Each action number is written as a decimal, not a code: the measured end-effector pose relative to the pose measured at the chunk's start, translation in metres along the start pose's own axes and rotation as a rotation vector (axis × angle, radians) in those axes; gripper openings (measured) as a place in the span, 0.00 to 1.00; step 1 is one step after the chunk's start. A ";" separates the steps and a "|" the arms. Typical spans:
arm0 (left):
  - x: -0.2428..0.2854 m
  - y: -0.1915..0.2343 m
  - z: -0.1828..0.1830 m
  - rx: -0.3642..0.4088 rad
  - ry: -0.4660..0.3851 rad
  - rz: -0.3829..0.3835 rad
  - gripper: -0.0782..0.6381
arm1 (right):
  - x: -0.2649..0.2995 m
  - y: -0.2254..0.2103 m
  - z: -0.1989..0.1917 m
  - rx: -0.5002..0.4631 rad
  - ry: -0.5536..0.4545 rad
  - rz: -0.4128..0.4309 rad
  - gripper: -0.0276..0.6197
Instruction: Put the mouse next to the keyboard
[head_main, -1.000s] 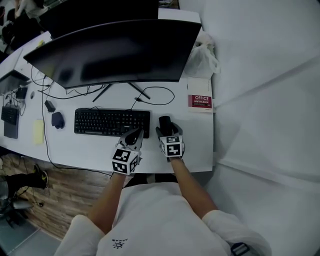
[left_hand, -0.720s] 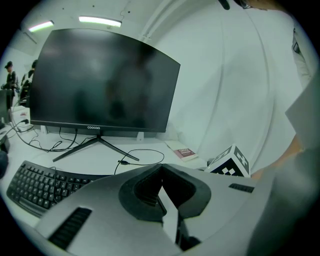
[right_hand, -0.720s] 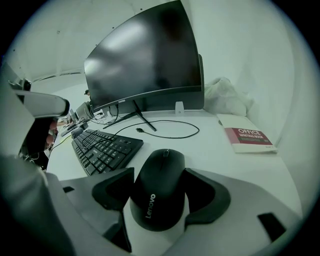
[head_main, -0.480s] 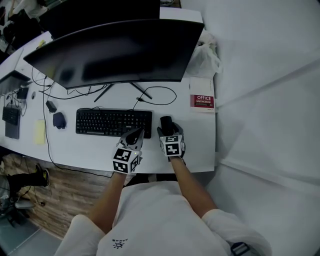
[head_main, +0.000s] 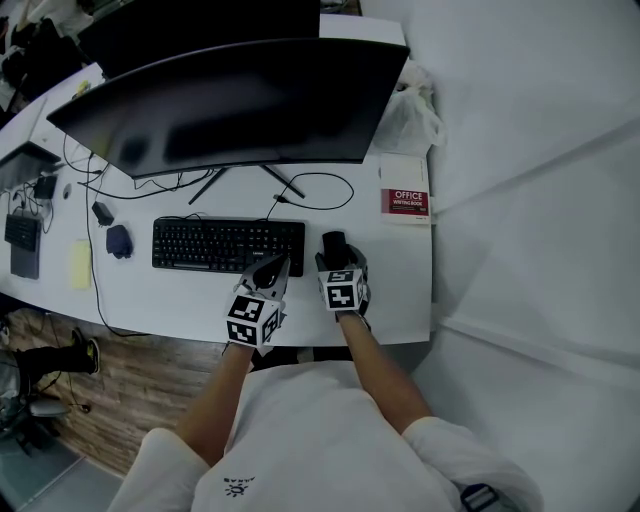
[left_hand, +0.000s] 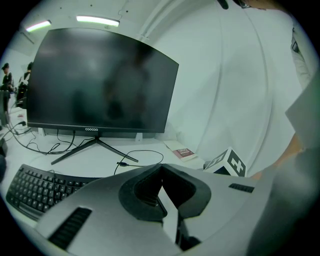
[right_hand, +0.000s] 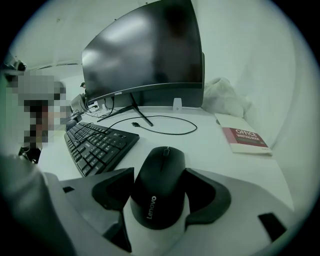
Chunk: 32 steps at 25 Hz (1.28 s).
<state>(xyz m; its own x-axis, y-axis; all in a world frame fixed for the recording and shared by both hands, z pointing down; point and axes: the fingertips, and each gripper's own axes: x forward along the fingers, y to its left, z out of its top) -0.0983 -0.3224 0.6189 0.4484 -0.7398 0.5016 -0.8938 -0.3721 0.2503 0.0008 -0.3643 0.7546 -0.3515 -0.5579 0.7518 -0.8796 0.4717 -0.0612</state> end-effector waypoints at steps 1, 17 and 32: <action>0.000 0.000 0.000 0.001 0.000 -0.001 0.12 | 0.000 0.000 0.000 0.002 0.001 -0.003 0.54; -0.003 -0.007 0.015 0.013 -0.032 -0.023 0.12 | -0.010 0.003 0.006 -0.001 -0.036 0.044 0.54; -0.012 -0.031 0.032 0.058 -0.077 -0.071 0.12 | -0.083 -0.004 0.036 0.064 -0.237 0.080 0.25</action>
<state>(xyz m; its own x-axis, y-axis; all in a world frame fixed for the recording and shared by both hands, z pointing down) -0.0758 -0.3193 0.5788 0.5113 -0.7506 0.4186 -0.8593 -0.4553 0.2332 0.0219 -0.3442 0.6690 -0.4792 -0.6687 0.5685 -0.8619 0.4807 -0.1611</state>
